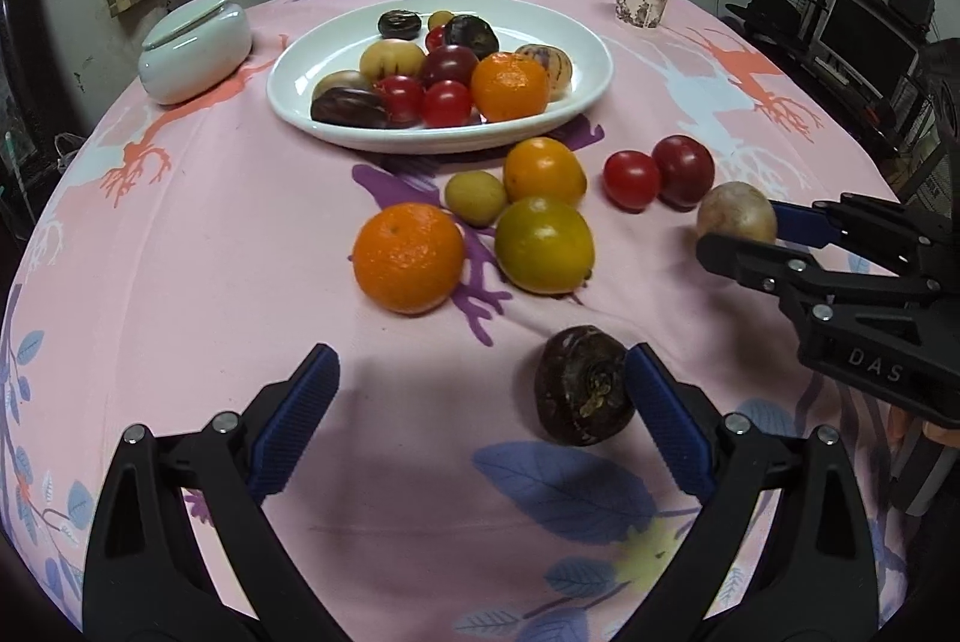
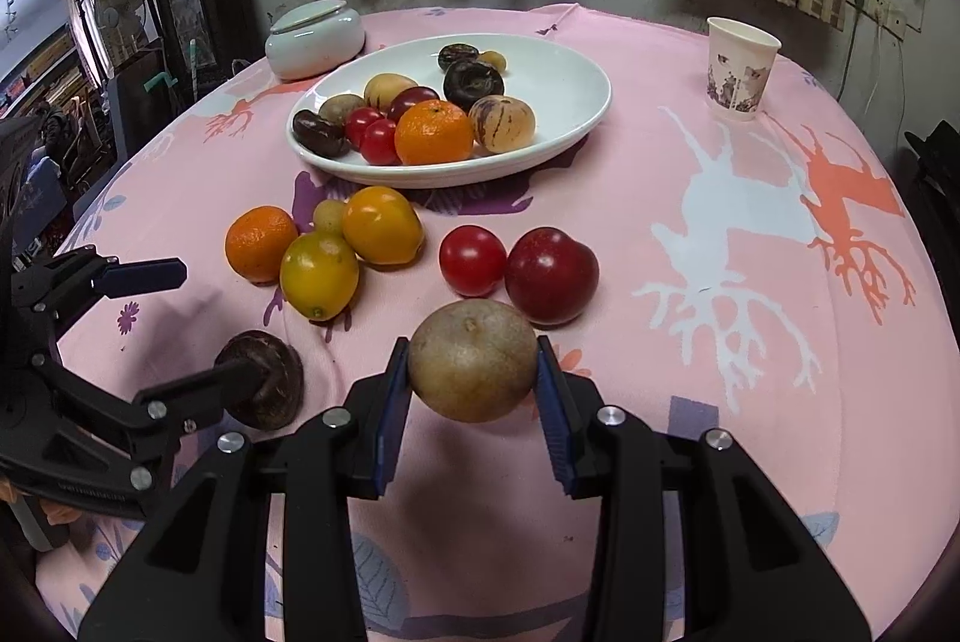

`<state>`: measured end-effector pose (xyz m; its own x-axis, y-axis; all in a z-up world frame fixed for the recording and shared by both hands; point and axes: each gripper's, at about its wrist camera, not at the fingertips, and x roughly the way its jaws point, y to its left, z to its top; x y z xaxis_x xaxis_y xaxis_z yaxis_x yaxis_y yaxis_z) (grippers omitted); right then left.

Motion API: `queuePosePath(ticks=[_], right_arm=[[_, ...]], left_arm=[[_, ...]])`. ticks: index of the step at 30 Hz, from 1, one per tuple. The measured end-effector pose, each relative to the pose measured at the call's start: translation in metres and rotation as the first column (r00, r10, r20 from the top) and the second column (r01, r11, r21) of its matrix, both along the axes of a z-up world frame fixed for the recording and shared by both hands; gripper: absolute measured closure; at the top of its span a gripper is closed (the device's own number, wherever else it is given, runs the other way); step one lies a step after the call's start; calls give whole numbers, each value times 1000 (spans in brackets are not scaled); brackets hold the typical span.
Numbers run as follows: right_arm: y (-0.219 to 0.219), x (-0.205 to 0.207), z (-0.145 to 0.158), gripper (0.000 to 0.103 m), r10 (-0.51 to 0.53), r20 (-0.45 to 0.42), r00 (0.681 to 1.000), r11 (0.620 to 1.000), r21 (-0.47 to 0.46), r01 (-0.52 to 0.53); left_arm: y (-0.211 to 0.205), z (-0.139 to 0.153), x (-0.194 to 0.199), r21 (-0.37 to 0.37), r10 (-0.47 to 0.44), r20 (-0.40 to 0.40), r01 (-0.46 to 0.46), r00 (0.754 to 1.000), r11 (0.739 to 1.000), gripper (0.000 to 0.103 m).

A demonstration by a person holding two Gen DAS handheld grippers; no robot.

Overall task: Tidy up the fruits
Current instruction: 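Grasp a brown round fruit with the right tool while the left tool grasps another mangosteen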

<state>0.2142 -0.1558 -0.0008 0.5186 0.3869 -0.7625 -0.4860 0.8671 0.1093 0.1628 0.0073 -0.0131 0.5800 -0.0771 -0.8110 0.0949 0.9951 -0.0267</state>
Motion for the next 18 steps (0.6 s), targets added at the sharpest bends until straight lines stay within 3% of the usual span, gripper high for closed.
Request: queuePosePath(ticks=[6,14,16,18], right_arm=[[2,0,-1,63,9,-6,1000,1000,-1,-9],[2,-1,-1,63,13,-8,1000,1000,-4,-13],[3,-1,-2,63,16,-10,1000,1000,-7,-16],[4,-1,-2,63,18,-9,1000,1000,-13,-18]], left_arm=[[-3,-1,-3,-64,-14,-7,13,1000,998,5],[-17,-15,-3,7,-38,-20,38,999,999,8],[-17,-18,-2,47,-16,-28,17,999,999,25],[-15,-20,-2,22,-24,-29,25,999,999,35]])
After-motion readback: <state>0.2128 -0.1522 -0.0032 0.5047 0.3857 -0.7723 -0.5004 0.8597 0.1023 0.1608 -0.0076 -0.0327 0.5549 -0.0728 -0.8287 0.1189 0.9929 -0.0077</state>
